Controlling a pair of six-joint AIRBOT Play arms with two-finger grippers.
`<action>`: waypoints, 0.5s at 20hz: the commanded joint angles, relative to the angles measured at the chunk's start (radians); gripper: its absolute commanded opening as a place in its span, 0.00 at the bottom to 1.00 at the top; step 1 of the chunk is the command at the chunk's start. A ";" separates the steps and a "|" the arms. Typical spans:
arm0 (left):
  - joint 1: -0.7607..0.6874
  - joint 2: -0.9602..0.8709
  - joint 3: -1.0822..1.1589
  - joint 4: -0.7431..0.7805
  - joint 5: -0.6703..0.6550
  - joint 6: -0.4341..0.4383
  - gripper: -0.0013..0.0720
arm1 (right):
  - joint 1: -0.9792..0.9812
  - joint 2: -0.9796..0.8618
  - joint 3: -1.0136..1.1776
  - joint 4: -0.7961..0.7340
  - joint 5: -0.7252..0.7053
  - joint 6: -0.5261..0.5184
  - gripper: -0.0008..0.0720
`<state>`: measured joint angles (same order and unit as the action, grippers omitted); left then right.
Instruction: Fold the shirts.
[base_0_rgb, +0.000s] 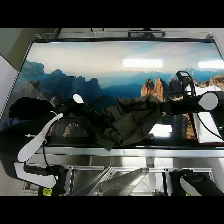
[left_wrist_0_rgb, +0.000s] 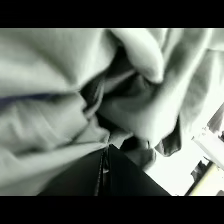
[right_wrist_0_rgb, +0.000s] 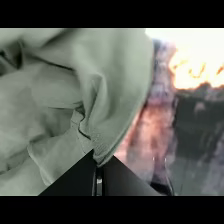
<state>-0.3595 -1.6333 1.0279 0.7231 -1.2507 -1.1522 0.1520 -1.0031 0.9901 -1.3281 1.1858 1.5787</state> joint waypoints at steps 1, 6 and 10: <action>-0.011 -0.043 0.104 -0.019 -0.121 -0.045 0.03 | -0.010 0.024 -0.020 -0.011 0.007 0.032 0.03; 0.103 0.222 0.356 -0.019 -0.249 -0.092 0.03 | -0.116 0.189 0.143 0.081 0.002 0.006 0.03; 0.278 0.498 0.604 -0.019 -0.229 -0.144 0.06 | -0.220 0.333 0.388 0.160 -0.046 -0.038 0.03</action>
<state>-0.1844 -1.3025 1.4757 0.7059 -1.4738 -1.2621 -0.0036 -0.7650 1.2312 -1.2282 1.1744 1.5688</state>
